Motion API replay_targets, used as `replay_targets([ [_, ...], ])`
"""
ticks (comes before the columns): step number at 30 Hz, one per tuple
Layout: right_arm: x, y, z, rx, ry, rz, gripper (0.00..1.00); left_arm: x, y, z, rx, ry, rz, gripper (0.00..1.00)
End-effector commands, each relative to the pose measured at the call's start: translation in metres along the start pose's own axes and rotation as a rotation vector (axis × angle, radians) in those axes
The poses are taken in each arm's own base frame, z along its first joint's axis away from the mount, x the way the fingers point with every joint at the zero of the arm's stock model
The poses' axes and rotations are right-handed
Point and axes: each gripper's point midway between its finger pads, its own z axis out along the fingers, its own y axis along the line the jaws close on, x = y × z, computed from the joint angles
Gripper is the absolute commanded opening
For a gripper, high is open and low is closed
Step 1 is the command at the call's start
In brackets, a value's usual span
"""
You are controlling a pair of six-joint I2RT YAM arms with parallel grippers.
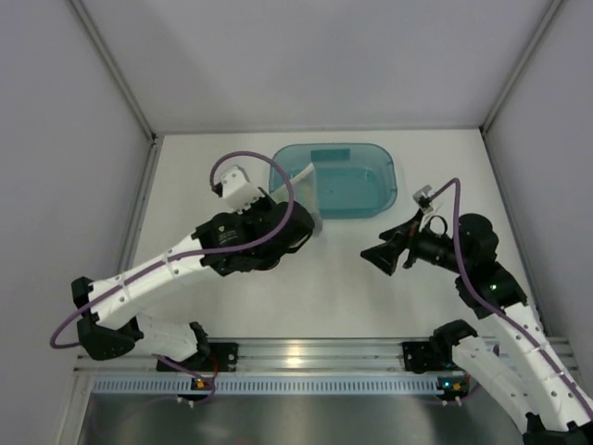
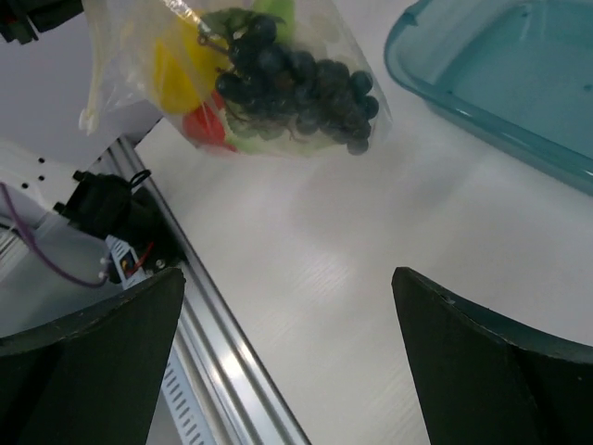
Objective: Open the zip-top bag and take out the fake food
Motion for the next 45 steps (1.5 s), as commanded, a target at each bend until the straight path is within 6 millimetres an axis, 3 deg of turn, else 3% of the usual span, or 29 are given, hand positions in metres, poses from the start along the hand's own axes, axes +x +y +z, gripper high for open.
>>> replay_targets([
  [1, -0.017, 0.042, 0.009, -0.233, -0.003, -0.105, 0.95, -0.037, -0.005, -0.01, 0.031, -0.067, -0.294, 0.0],
  [7, -0.017, 0.063, 0.039, -0.25, 0.044, -0.212, 0.93, -0.042, -0.002, -0.004, 0.009, -0.05, -0.456, 0.0],
  [10, -0.019, 0.087, 0.052, -0.31, 0.015, -0.263, 0.91, -0.045, 0.008, 0.008, -0.031, -0.062, -0.55, 0.0],
  [15, -0.031, 0.1, 0.071, -0.325, -0.083, -0.274, 0.74, -0.051, 0.018, 0.013, -0.041, -0.109, -0.734, 0.0],
  [16, -0.043, 0.103, 0.073, -0.326, -0.138, -0.278, 0.73, -0.049, 0.021, 0.013, -0.043, -0.111, -0.752, 0.0],
  [19, -0.046, 0.085, 0.083, -0.233, -0.21, -0.237, 0.7, -0.052, 0.026, 0.014, -0.042, -0.134, -0.835, 0.0],
  [21, -0.056, 0.086, 0.087, -0.241, -0.268, -0.225, 0.7, -0.055, 0.026, 0.014, -0.036, -0.144, -0.889, 0.0],
  [26, -0.057, 0.095, 0.101, -0.296, -0.294, -0.196, 0.62, -0.064, 0.025, 0.014, -0.025, -0.18, -0.927, 0.0],
  [33, -0.056, 0.106, 0.103, -0.344, -0.352, -0.21, 0.61, -0.06, 0.025, 0.014, -0.028, -0.161, -0.958, 0.0],
  [45, -0.065, 0.076, 0.113, -0.181, -0.398, -0.417, 0.57, -0.062, 0.024, 0.007, -0.021, -0.115, -0.975, 0.0],
])
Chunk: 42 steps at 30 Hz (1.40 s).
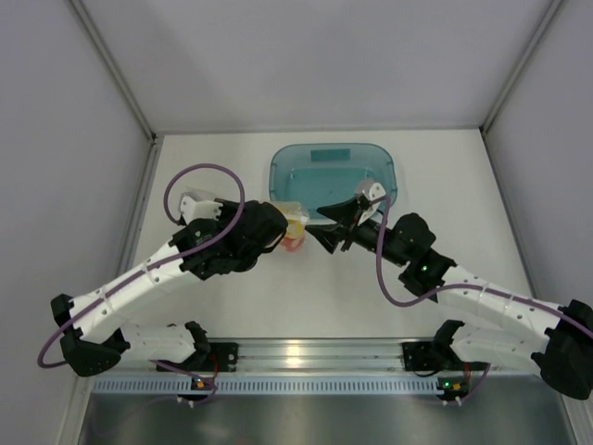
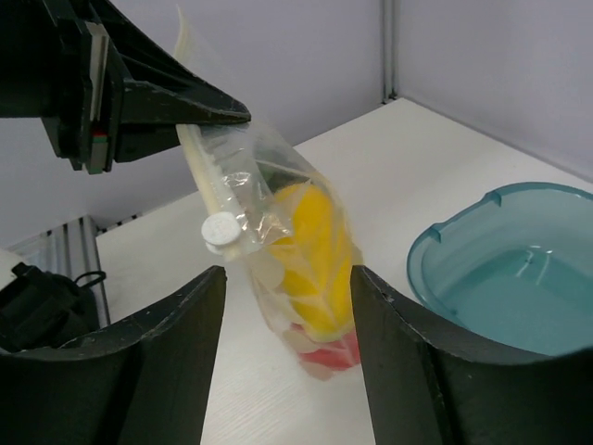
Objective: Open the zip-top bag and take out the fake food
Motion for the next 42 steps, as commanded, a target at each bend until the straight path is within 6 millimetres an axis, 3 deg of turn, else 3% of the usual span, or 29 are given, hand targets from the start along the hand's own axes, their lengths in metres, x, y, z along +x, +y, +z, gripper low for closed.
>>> replay_targets([
  [1, -0.024, 0.0, 0.005, -0.002, -0.085, -0.137, 0.56, -0.017, -0.026, -0.008, 0.039, 0.005, -0.376, 0.0],
  [12, -0.038, 0.027, 0.003, -0.162, -0.157, -0.283, 0.47, -0.011, -0.029, -0.014, 0.024, 0.058, -0.36, 0.0],
  [20, -0.053, 0.031, -0.001, -0.171, -0.216, -0.321, 0.46, -0.008, -0.028, -0.015, 0.019, 0.075, -0.333, 0.0],
  [27, -0.059, 0.022, 0.002, -0.131, -0.222, -0.362, 0.37, -0.004, -0.026, -0.016, 0.008, 0.097, -0.309, 0.0],
  [28, -0.058, 0.024, 0.004, -0.139, -0.219, -0.368, 0.31, -0.003, -0.026, -0.017, 0.006, 0.102, -0.309, 0.0],
  [30, -0.056, 0.023, 0.005, -0.141, -0.211, -0.369, 0.29, -0.002, -0.026, -0.017, 0.004, 0.105, -0.304, 0.0],
  [42, -0.072, 0.039, 0.007, -0.223, -0.251, -0.366, 0.28, 0.003, -0.028, -0.017, 0.0, 0.119, -0.274, 0.0],
])
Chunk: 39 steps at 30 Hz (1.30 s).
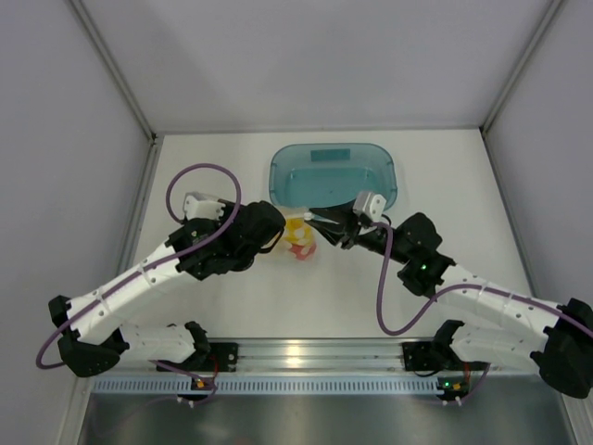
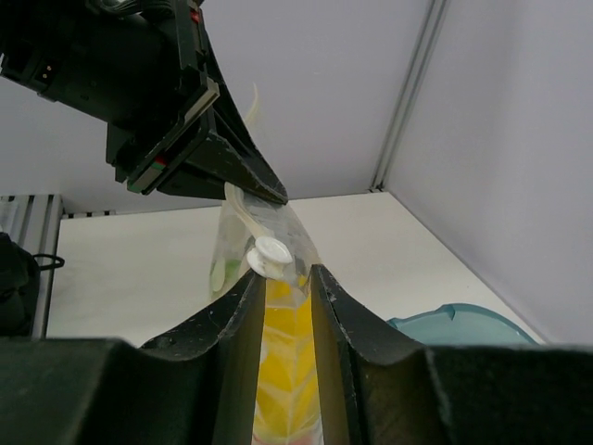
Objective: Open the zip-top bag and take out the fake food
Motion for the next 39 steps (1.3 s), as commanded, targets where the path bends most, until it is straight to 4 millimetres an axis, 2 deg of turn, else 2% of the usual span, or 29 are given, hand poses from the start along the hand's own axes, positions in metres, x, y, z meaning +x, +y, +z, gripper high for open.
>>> replay_targets([
  [1, -0.044, 0.005, 0.011, -0.055, -0.123, -0.047, 0.27, -0.01, -0.032, -0.01, 0.055, 0.006, -0.243, 0.0],
  [6, -0.043, 0.009, 0.014, -0.086, -0.119, -0.044, 0.21, -0.006, -0.033, -0.009, 0.05, 0.011, -0.228, 0.0],
  [12, -0.043, 0.01, 0.014, -0.093, -0.116, -0.042, 0.0, -0.006, -0.033, -0.009, 0.049, 0.011, -0.223, 0.0],
  [18, -0.048, 0.01, 0.015, -0.095, -0.116, -0.017, 0.0, -0.007, -0.03, -0.007, 0.05, -0.004, -0.203, 0.0],
  [19, -0.042, 0.009, 0.015, -0.088, -0.086, -0.005, 0.0, -0.009, -0.029, -0.007, 0.053, -0.013, -0.193, 0.0],
  [20, -0.031, 0.006, 0.016, -0.076, -0.019, 0.019, 0.0, -0.014, -0.028, -0.005, 0.065, -0.044, -0.158, 0.06],
  [21, -0.031, 0.006, 0.016, -0.076, -0.018, 0.019, 0.0, -0.016, -0.028, -0.005, 0.069, -0.056, -0.155, 0.06],
  [22, -0.029, 0.006, 0.017, -0.075, 0.002, 0.025, 0.0, -0.018, -0.029, -0.004, 0.074, -0.066, -0.146, 0.12],
  [23, -0.025, 0.005, 0.017, -0.075, 0.024, 0.033, 0.0, -0.019, -0.028, -0.004, 0.075, -0.076, -0.119, 0.25],
  [25, -0.014, 0.007, 0.014, -0.077, 0.082, 0.06, 0.0, -0.02, -0.028, -0.002, 0.079, -0.095, -0.094, 0.42],
  [26, -0.013, 0.008, 0.013, -0.081, 0.093, 0.063, 0.0, -0.02, -0.028, -0.002, 0.078, -0.099, -0.075, 0.54],
  [28, -0.003, 0.008, 0.008, -0.07, 0.136, 0.079, 0.0, -0.021, -0.028, 0.0, 0.082, -0.116, -0.053, 0.62],
  [29, -0.001, 0.007, 0.006, -0.061, 0.15, 0.082, 0.0, -0.021, -0.026, 0.001, 0.081, -0.123, -0.031, 0.7],
  [34, 0.025, -0.003, -0.008, 0.014, 0.323, 0.117, 0.0, -0.03, -0.034, -0.002, 0.1, -0.167, 0.083, 0.85],
  [36, 0.034, -0.004, -0.013, 0.033, 0.38, 0.137, 0.0, -0.033, -0.041, -0.004, 0.113, -0.188, 0.185, 0.93],
  [37, 0.029, -0.006, -0.013, 0.032, 0.388, 0.131, 0.0, -0.034, -0.044, -0.005, 0.121, -0.191, 0.221, 0.95],
  [38, 0.046, -0.002, -0.024, 0.03, 0.475, 0.156, 0.0, -0.031, -0.049, -0.005, 0.138, -0.191, 0.3, 0.98],
  [39, 0.048, -0.001, -0.026, 0.028, 0.496, 0.161, 0.0, -0.027, -0.052, -0.005, 0.157, -0.177, 0.344, 0.98],
])
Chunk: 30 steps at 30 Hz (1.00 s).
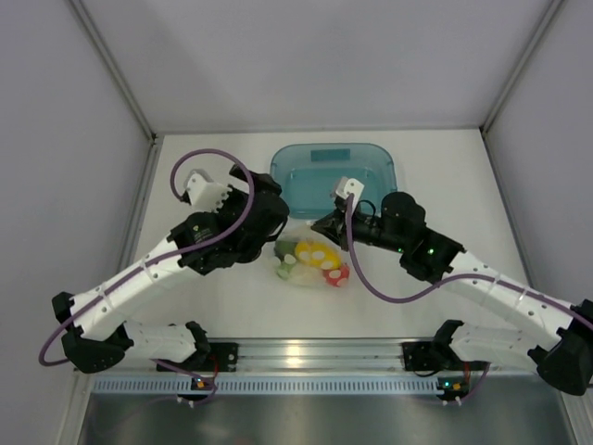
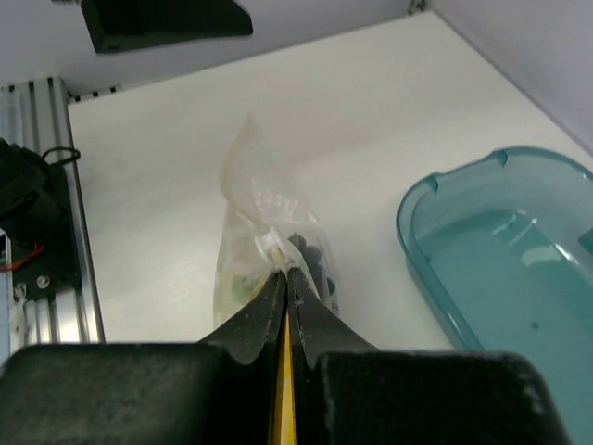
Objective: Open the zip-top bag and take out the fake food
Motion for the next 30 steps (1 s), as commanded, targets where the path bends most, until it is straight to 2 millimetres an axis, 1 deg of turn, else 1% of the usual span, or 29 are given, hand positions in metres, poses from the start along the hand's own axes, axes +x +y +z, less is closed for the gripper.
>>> replay_targets([
  [1, 0.002, -0.006, -0.012, 0.036, 0.103, 0.015, 0.0, -0.01, -0.028, -0.003, 0.109, -0.03, 0.183, 0.98],
  [2, 0.003, -0.005, -0.017, 0.038, 0.115, 0.019, 0.0, -0.009, -0.05, -0.006, 0.196, -0.034, 0.244, 0.98],
  [3, 0.002, -0.004, -0.02, 0.037, 0.112, 0.018, 0.0, 0.009, -0.048, -0.008, 0.267, 0.038, 0.313, 0.98],
  [4, 0.001, -0.006, -0.022, 0.046, 0.108, 0.017, 0.0, 0.018, -0.053, -0.011, 0.339, 0.071, 0.354, 0.98],
  [5, -0.002, -0.006, -0.026, 0.048, 0.1, 0.017, 0.0, 0.022, -0.06, -0.012, 0.434, 0.086, 0.436, 0.98],
  [6, -0.004, -0.006, -0.028, 0.048, 0.099, 0.019, 0.0, 0.036, -0.074, -0.027, 0.625, 0.158, 0.407, 0.98],
  [7, -0.006, -0.007, -0.031, 0.044, 0.093, 0.019, 0.0, 0.038, -0.067, -0.024, 0.693, 0.154, 0.466, 0.98],
  [8, -0.006, -0.007, -0.033, 0.041, 0.094, 0.022, 0.0, 0.04, -0.074, -0.027, 0.754, 0.153, 0.474, 0.98],
  [9, -0.006, -0.008, -0.036, 0.039, 0.099, 0.027, 0.0, 0.031, -0.083, -0.034, 0.822, 0.129, 0.469, 0.98],
  [10, -0.007, -0.009, -0.038, 0.031, 0.098, 0.032, 0.0, 0.039, -0.086, -0.042, 0.913, 0.147, 0.561, 0.98],
  [11, -0.007, -0.01, -0.04, 0.031, 0.098, 0.034, 0.0, 0.042, -0.087, -0.043, 0.956, 0.149, 0.609, 0.98],
  [12, -0.006, -0.011, -0.041, 0.035, 0.101, 0.036, 0.0, 0.049, -0.089, -0.05, 1.026, 0.171, 0.66, 0.98],
  [13, -0.004, -0.013, -0.044, 0.04, 0.112, 0.041, 0.0, 0.062, -0.09, -0.065, 1.139, 0.222, 0.709, 0.98],
  [14, -0.004, -0.014, -0.045, 0.041, 0.116, 0.046, 0.0, 0.066, -0.091, -0.071, 1.214, 0.225, 0.765, 0.98],
  [15, -0.004, -0.014, -0.046, 0.041, 0.117, 0.048, 0.0, 0.077, -0.086, -0.075, 1.264, 0.246, 0.797, 0.98],
  [16, -0.003, -0.012, -0.047, 0.031, 0.126, 0.057, 0.0, 0.075, -0.091, -0.079, 1.326, 0.21, 0.809, 0.98],
  [17, -0.003, -0.012, -0.048, 0.029, 0.124, 0.06, 0.0, 0.084, -0.087, -0.092, 1.418, 0.245, 0.826, 0.98],
  [18, -0.004, -0.012, -0.049, 0.031, 0.124, 0.064, 0.0, 0.093, -0.082, -0.092, 1.453, 0.268, 0.848, 0.98],
  [19, -0.004, -0.011, -0.05, 0.033, 0.124, 0.067, 0.0, 0.094, -0.084, -0.096, 1.506, 0.255, 0.862, 0.98],
  [20, -0.006, -0.011, -0.053, 0.033, 0.118, 0.065, 0.0, 0.101, -0.08, -0.102, 1.561, 0.284, 0.874, 0.98],
  [22, -0.006, -0.01, -0.054, 0.032, 0.116, 0.07, 0.0, 0.103, -0.079, -0.107, 1.623, 0.285, 0.894, 0.98],
  [23, -0.008, -0.008, -0.056, 0.027, 0.107, 0.069, 0.0, 0.109, -0.075, -0.114, 1.683, 0.312, 0.911, 0.98],
  [26, -0.012, -0.005, -0.06, 0.024, 0.092, 0.072, 0.0, 0.116, -0.07, -0.115, 1.737, 0.328, 0.945, 0.93],
  [27, -0.011, -0.005, -0.062, 0.029, 0.091, 0.073, 0.0, 0.118, -0.066, -0.12, 1.791, 0.344, 0.962, 0.92],
  [28, -0.013, -0.004, -0.064, 0.027, 0.084, 0.072, 0.0, 0.117, -0.063, -0.118, 1.817, 0.357, 0.971, 0.88],
  [29, -0.013, -0.003, -0.065, 0.027, 0.081, 0.071, 0.0, 0.119, -0.06, -0.116, 1.829, 0.384, 0.973, 0.87],
  [30, -0.01, -0.004, -0.066, 0.033, 0.085, 0.072, 0.0, 0.12, -0.057, -0.119, 1.864, 0.414, 0.971, 0.85],
])
